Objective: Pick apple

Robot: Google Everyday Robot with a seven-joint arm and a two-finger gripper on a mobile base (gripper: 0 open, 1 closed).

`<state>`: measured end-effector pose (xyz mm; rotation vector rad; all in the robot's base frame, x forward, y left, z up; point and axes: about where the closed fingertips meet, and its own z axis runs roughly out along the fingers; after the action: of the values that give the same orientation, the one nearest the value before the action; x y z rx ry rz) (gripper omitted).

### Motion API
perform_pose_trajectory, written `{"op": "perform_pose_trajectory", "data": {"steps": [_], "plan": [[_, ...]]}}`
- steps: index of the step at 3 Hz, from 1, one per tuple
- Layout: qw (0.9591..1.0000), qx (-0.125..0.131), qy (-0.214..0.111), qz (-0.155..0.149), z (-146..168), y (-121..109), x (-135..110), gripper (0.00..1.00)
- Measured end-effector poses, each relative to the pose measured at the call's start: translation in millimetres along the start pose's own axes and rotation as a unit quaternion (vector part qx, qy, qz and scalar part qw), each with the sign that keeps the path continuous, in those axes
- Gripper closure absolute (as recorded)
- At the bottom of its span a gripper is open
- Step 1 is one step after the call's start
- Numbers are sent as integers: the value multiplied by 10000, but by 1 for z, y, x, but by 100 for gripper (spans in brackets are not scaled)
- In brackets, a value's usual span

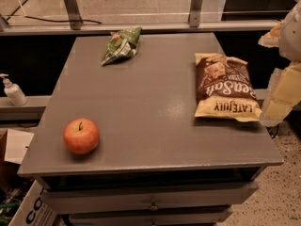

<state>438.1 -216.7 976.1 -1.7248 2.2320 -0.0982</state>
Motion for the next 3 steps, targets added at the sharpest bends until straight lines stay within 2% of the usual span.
{"op": "perform_pose_trajectory", "data": {"steps": [1,2,3], "plan": [[10000,1,0,0,0,0,0,0],[9994,-136,-297,94,4,3,-4,0],[9959,-404,-792,187,10,17,-22,0]]}}
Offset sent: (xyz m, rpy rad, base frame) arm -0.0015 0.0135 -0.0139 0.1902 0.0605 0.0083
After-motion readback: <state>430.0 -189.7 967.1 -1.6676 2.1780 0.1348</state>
